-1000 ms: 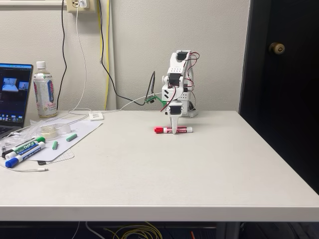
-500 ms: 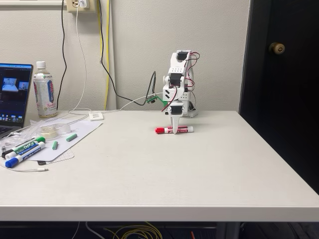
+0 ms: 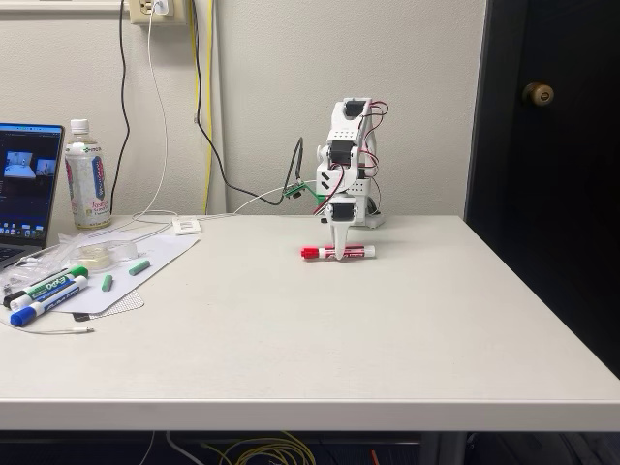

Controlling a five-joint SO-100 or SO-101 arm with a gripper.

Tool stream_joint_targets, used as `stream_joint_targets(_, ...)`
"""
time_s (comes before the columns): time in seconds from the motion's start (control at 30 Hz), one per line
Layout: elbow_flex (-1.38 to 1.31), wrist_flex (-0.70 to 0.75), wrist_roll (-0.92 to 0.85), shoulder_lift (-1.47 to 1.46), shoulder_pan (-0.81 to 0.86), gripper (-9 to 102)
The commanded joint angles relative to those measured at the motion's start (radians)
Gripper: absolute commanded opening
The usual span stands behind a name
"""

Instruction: Pick up the red marker.

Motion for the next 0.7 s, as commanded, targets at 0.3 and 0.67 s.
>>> stream_joint_targets(0.3, -0.031, -0.077, 0.061, 0.313, -0.080, 2)
stream_joint_targets(0.67, -0.040, -0.219, 0.124, 0.517, -0.147, 2)
